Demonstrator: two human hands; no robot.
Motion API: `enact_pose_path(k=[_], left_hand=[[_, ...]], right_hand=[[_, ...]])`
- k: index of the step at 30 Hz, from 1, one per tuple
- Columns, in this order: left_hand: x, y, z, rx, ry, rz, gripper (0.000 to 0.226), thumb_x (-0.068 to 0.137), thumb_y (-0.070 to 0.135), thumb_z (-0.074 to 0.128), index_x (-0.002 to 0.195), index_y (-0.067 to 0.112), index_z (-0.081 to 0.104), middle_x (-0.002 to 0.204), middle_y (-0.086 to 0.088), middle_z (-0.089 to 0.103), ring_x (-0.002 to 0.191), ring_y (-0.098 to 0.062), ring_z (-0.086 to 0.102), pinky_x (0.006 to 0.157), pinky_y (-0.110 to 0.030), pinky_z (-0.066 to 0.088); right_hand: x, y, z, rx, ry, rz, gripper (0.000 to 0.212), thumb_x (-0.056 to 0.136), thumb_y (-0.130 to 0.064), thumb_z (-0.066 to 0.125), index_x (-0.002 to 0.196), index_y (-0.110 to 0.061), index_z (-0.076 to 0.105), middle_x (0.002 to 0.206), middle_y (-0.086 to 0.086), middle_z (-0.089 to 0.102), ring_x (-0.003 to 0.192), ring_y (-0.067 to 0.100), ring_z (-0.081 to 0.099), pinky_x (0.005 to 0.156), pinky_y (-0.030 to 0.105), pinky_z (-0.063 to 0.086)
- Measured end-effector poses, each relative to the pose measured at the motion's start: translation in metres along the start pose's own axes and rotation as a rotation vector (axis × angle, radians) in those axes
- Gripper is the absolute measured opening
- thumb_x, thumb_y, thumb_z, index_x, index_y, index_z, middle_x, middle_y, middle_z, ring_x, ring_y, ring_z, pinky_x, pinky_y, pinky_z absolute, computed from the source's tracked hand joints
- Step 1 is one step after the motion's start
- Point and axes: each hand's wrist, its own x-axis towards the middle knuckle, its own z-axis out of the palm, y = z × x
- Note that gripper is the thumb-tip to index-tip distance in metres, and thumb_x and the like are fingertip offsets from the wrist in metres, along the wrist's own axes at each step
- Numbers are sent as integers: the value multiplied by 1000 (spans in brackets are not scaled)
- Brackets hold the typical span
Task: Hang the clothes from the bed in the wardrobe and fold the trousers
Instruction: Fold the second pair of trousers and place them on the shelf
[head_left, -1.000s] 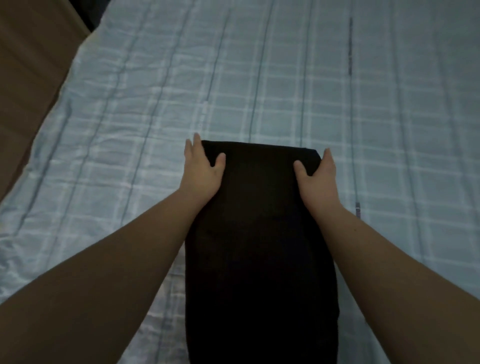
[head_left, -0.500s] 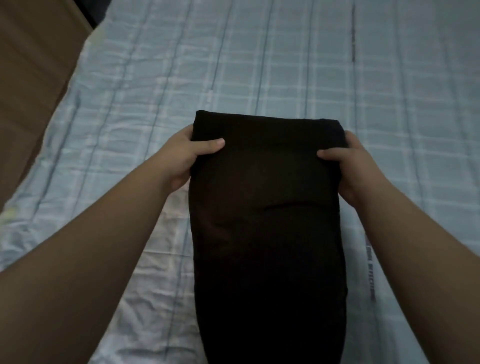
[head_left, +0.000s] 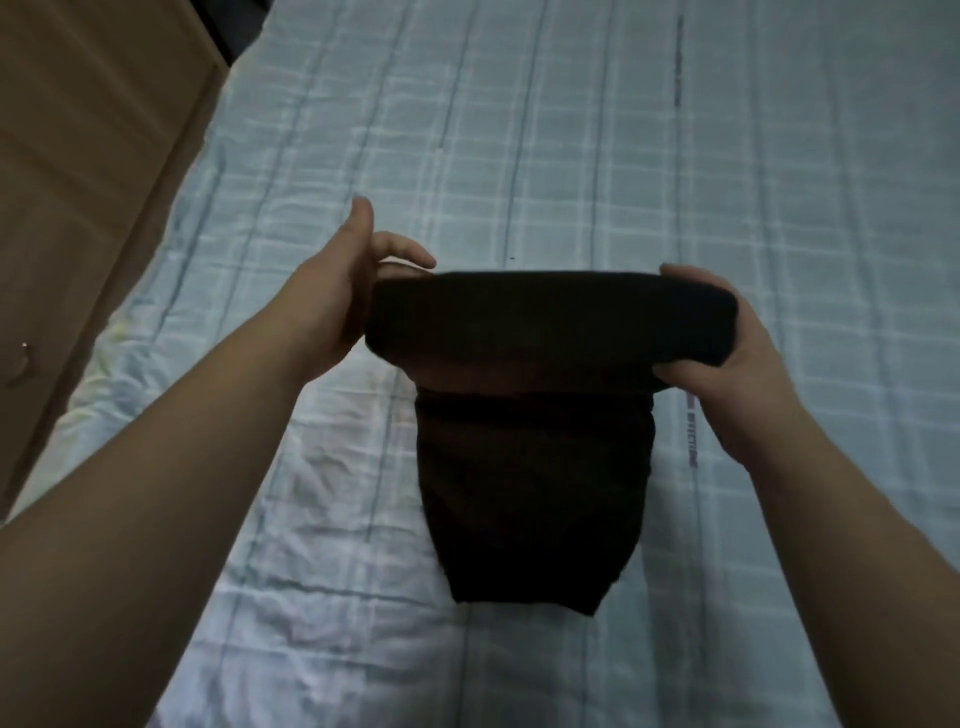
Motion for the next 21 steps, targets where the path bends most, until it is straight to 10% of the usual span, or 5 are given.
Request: enact_pose_path(k=[5,14,18,21], left_hand=[[-49,-24,15,349,-12,28,23,103,32,50,110,31,72,103,-1,70,98,-13,69,85,-34,51],[-102,-100,91,1337,278,147,43,97,56,40,124,28,56,122,-7,51,114,-28,48,95,-51,43],[-101,-128,106,1267,291,273,43,96,51,40,114,16,58,145,-15,45,140,-36,36,111,-62,32],[-106,-146,121,1308,277,288,38,95,48,47,115,17,56,152,-16,41,145,-40,28,110,-64,33]], right_hand=[[-72,9,1,-263,-141,-73,67,77,12,75,130,-24,57,135,-6,58,132,13,52,110,42,44],[-136,40,10,-518,-258,-102,45,80,-18,65,124,-24,57,135,-8,49,146,8,31,117,31,31],[-140,51,19,-740,-88,-149,17,89,-28,51,89,-19,65,95,-7,58,107,9,55,98,35,46],[-133,38,38,-974,128,-186,26,90,-25,52,66,-20,45,69,-7,42,67,13,41,77,42,45]])
